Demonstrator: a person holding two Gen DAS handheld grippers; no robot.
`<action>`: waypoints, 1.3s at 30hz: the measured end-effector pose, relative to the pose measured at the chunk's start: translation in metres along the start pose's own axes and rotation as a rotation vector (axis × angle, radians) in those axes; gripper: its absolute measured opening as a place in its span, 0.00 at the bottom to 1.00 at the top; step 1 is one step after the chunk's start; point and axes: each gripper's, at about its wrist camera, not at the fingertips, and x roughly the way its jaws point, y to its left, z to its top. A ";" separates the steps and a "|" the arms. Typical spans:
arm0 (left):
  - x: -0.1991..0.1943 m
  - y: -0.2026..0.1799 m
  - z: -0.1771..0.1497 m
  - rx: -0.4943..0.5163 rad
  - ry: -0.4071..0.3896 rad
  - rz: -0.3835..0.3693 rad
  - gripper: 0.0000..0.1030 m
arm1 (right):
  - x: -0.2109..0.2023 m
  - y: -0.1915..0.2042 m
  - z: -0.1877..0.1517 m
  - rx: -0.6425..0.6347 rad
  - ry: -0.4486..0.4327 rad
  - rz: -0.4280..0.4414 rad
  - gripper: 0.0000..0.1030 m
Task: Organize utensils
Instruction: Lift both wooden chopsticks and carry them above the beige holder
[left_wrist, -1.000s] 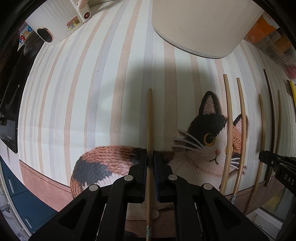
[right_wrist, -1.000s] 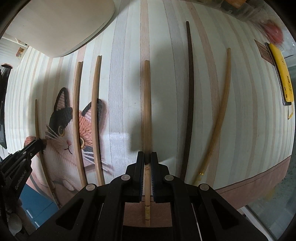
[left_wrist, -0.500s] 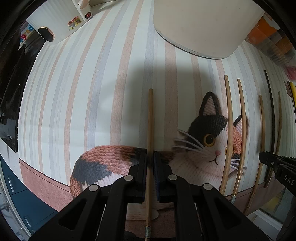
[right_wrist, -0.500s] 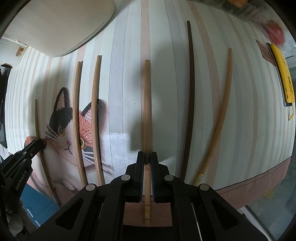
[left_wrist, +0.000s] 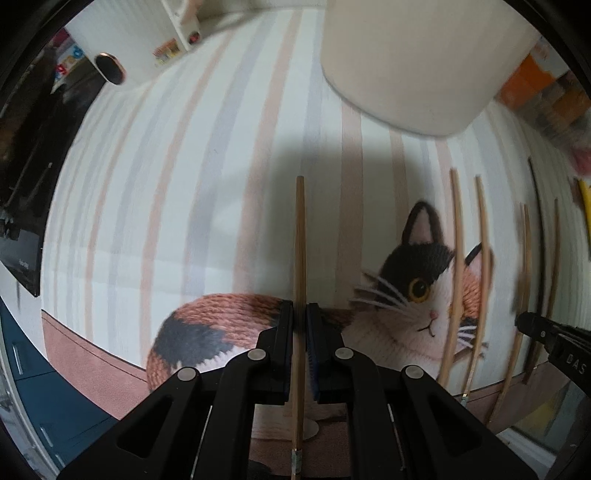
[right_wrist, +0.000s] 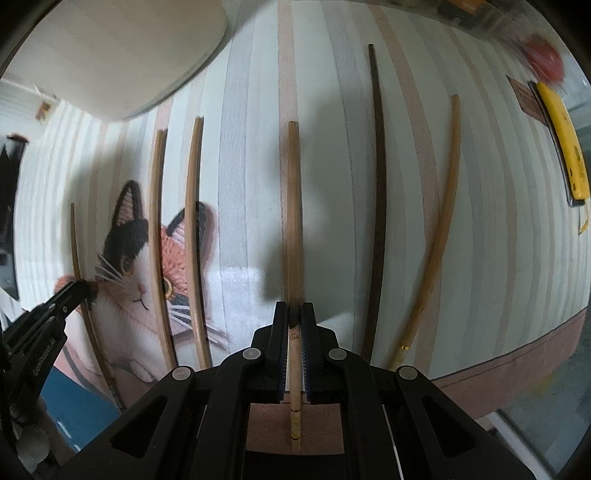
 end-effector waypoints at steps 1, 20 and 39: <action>-0.007 0.001 0.001 0.002 -0.018 0.000 0.05 | -0.004 -0.004 -0.002 0.015 -0.019 0.011 0.07; -0.145 0.014 0.032 -0.062 -0.372 -0.080 0.04 | -0.130 0.000 -0.003 0.007 -0.425 0.122 0.06; -0.311 0.019 0.130 -0.131 -0.755 -0.262 0.04 | -0.295 0.046 0.057 -0.023 -0.850 0.344 0.06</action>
